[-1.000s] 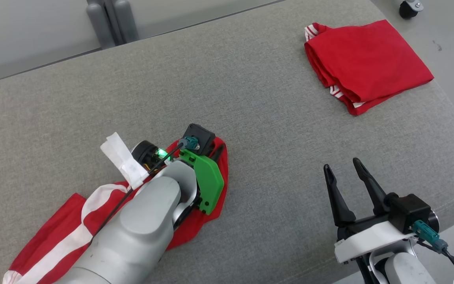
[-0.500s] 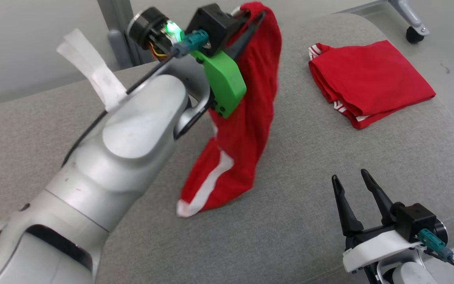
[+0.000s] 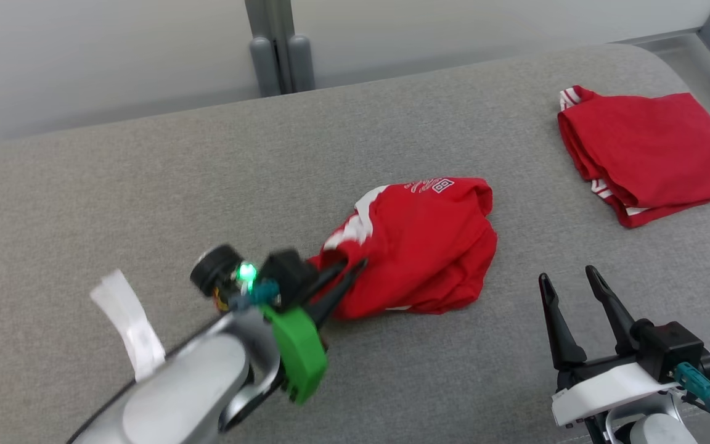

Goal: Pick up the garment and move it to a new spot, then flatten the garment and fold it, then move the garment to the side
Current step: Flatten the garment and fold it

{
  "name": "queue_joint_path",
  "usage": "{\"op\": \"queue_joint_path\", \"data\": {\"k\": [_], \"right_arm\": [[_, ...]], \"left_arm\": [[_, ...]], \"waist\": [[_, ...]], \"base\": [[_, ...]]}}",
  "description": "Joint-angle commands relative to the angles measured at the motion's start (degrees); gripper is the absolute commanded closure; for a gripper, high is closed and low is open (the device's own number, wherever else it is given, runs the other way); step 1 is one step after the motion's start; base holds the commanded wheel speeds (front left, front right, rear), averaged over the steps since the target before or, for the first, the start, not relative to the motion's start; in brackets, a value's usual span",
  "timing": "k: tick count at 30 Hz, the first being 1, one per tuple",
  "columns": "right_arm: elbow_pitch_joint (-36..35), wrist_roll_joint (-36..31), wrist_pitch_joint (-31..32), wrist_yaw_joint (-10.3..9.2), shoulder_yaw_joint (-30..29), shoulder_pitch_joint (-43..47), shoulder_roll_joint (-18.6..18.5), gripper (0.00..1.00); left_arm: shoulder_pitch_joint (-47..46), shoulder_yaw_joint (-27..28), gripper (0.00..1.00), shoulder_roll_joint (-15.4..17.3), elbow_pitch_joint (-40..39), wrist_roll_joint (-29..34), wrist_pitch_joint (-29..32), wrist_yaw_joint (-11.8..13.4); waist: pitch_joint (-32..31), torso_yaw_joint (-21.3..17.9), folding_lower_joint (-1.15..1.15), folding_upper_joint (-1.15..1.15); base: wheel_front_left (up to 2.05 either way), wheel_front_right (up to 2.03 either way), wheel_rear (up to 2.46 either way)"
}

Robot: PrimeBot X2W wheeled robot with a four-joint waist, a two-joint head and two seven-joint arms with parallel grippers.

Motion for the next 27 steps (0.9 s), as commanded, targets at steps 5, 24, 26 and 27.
{"op": "queue_joint_path", "data": {"k": [5,24,26,27], "right_arm": [[0.1,0.4,0.0,-0.10,-0.3,0.2,-0.6,0.00],[0.3,0.7,0.0,-0.10,-0.2,1.0,-0.5,0.00],[0.5,0.7,0.0,-0.10,0.2,0.7,-0.5,0.00],[0.5,0.6,0.0,-0.10,0.2,0.5,-0.5,0.00]], "left_arm": [[9.3,-4.5,1.00,3.2,-1.9,3.6,-3.6,2.4],[22.0,4.0,0.00,-0.3,-7.3,-17.7,-5.0,3.3],[22.5,6.0,0.00,-0.5,-7.6,-21.5,-4.4,2.8],[22.7,6.8,0.00,-0.6,-7.6,-23.4,-4.0,2.6]], "waist": [[1.7,3.0,0.00,0.00],[0.7,5.0,0.00,0.00],[0.7,4.5,0.00,0.00],[0.8,4.3,0.00,0.00]], "base": [[0.00,0.00,0.00],[0.00,0.00,0.00],[0.00,0.00,0.00],[0.00,0.00,0.00]]}}
